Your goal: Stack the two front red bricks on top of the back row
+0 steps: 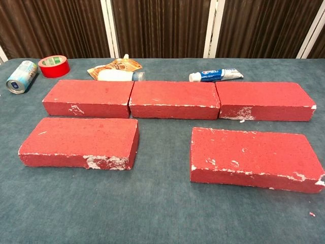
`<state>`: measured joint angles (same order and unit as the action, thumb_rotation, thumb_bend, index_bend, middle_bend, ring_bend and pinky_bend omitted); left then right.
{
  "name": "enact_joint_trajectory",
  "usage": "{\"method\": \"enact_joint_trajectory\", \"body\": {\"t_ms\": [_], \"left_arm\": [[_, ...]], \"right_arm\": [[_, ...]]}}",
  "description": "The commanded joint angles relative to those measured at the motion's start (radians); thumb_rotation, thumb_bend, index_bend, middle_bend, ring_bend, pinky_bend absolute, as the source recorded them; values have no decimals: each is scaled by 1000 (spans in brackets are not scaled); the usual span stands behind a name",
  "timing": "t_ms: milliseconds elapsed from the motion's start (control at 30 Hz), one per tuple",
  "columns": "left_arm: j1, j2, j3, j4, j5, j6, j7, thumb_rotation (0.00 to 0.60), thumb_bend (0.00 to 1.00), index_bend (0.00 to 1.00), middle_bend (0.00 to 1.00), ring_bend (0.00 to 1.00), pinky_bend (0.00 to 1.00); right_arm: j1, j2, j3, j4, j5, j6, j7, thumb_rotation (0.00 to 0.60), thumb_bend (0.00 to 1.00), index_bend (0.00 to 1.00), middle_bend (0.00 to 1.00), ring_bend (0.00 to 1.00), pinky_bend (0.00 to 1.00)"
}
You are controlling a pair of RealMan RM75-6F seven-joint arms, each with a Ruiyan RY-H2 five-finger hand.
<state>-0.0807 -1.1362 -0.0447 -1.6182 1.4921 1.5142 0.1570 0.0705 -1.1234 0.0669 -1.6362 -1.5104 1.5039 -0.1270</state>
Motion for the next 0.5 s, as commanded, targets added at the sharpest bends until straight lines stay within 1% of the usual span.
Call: {"method": "enact_joint_trajectory", "body": {"t_ms": [33,500], "left_arm": [[3,3,-2,-2,-2,5,-3,600,373,0,0,0,28],[-4,5,-2,-9,-16,-20,-4,600,366,0,0,0,29]], "right_arm": [[1,-1,-1,0,-2,-2,-2,600,0,0,0,0,0],[-4,2,-4,-7,-3,3,-11,600,0,0,0,0,0]]}}
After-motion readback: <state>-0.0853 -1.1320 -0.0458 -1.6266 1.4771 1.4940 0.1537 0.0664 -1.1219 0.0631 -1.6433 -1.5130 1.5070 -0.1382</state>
